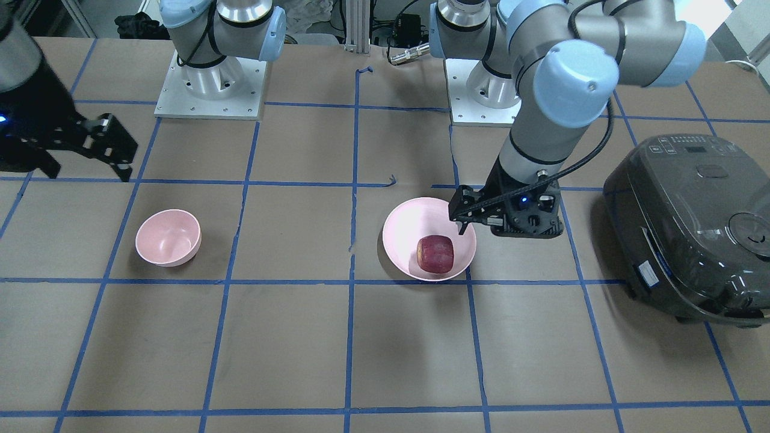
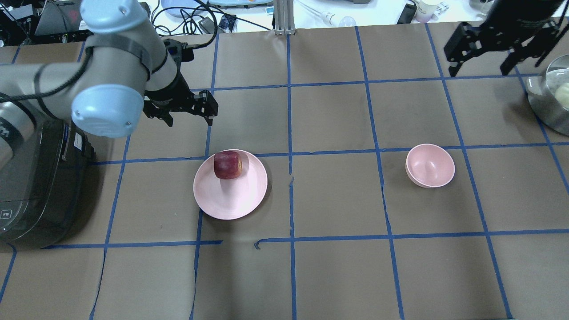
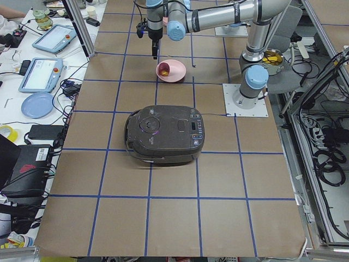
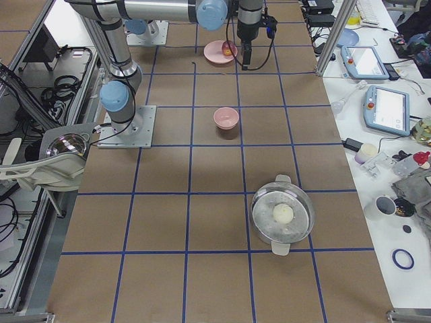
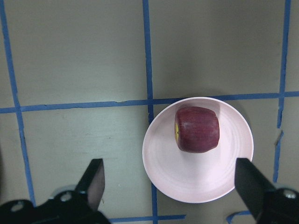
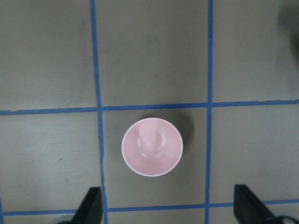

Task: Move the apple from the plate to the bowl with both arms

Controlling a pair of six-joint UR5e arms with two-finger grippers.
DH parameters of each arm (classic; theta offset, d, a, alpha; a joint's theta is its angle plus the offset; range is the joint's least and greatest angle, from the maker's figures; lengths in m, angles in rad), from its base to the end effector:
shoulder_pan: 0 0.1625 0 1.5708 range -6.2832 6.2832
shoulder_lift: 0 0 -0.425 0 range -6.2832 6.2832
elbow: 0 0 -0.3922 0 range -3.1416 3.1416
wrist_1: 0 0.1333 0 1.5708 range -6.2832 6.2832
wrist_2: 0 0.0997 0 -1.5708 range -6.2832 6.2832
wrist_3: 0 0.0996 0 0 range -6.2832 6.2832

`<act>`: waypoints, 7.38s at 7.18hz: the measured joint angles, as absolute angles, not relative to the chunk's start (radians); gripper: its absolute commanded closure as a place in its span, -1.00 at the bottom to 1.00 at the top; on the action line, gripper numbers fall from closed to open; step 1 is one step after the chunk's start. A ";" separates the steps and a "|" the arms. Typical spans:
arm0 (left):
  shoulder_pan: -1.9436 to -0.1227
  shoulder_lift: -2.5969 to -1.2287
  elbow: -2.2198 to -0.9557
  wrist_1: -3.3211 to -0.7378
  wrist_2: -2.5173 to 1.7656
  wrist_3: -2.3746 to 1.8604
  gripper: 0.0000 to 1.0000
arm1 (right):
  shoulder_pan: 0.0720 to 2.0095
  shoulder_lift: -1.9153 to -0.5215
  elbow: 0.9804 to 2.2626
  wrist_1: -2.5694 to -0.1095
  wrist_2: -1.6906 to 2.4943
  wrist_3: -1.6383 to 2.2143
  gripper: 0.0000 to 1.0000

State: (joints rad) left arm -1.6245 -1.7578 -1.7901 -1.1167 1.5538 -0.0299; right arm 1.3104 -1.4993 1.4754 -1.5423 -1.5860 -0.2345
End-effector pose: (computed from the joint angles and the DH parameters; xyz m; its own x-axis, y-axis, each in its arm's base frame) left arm -0.1640 -0.5356 0.3304 -0.9995 0.0246 0.0184 0.0237 0.9986 -0.0472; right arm -0.0070 -0.5380 0.4957 -0.9996 0.0258 0.0137 0.0259 0.9996 0.0080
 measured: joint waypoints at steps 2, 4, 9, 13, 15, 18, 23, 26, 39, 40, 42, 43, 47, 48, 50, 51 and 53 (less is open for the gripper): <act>-1.651 -1.821 -1.862 -0.999 1.541 -0.058 -1.00 | 1.224 -1.500 1.519 -1.551 -1.580 -0.341 -1.00; -1.657 -1.878 -1.874 -0.944 1.513 -0.060 -1.00 | 1.209 -1.466 1.588 -1.600 -1.576 -0.363 -1.00; -1.700 -1.948 -1.915 -0.924 1.525 -0.054 0.56 | 1.216 -1.225 1.760 -1.853 -1.579 -0.360 -1.00; -1.724 -1.912 -1.882 -0.917 1.527 -0.060 0.70 | 1.219 -1.212 1.905 -2.021 -1.582 -0.357 0.38; -1.790 -1.886 -1.808 -0.930 1.502 -0.108 0.74 | 1.221 -1.220 1.912 -2.013 -1.587 -0.357 0.88; -1.895 -1.873 -1.768 -0.931 1.465 -0.241 0.77 | 1.221 -1.225 1.910 -1.988 -1.587 -0.357 1.00; -1.902 -1.859 -1.765 -0.922 1.449 -0.249 0.77 | 1.396 -1.238 1.866 -1.982 -1.497 -0.179 1.00; -1.901 -1.855 -1.766 -0.922 1.456 -0.241 0.77 | 1.608 -1.236 1.859 -2.001 -1.403 0.069 0.93; -2.028 -1.989 -1.672 -0.895 1.431 -0.684 0.90 | 1.372 -1.355 1.801 -1.963 -1.545 -0.211 -1.00; -2.054 -2.017 -1.656 -0.903 1.450 -0.726 0.89 | 1.369 -1.404 1.760 -1.897 -1.546 -0.213 -1.00; -2.085 -2.058 -1.647 -0.902 1.460 -0.765 0.71 | 1.369 -1.466 1.552 -1.663 -1.546 -0.215 -1.00; -2.094 -2.067 -1.644 -0.898 1.454 -0.773 0.23 | 1.368 -1.476 1.439 -1.549 -1.546 -0.217 -1.00; -2.098 -2.102 -1.646 -0.865 1.372 -0.766 -1.00 | 1.402 -1.489 1.347 -1.439 -1.540 -0.212 -1.00; -2.096 -2.100 -1.644 -0.846 1.368 -0.749 -1.00 | 1.451 -1.490 1.349 -1.442 -1.545 -0.186 -1.00; -2.070 -2.058 -1.646 -0.838 1.374 -0.631 -1.00 | 1.520 -1.485 1.353 -1.449 -1.548 -0.105 -1.00; -2.034 -2.015 -1.662 -0.859 1.375 -0.550 -1.00 | 1.530 -1.485 1.361 -1.450 -1.548 -0.091 -1.00; -1.935 -1.887 -1.725 -0.962 1.379 -0.311 -1.00 | 1.536 -1.497 1.416 -1.499 -1.557 -0.082 -1.00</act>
State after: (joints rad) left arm -1.9354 -1.8871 -1.7250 -0.9615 1.3793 -0.3106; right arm 1.5362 -1.4975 1.4163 -1.4985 -1.5573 -0.0823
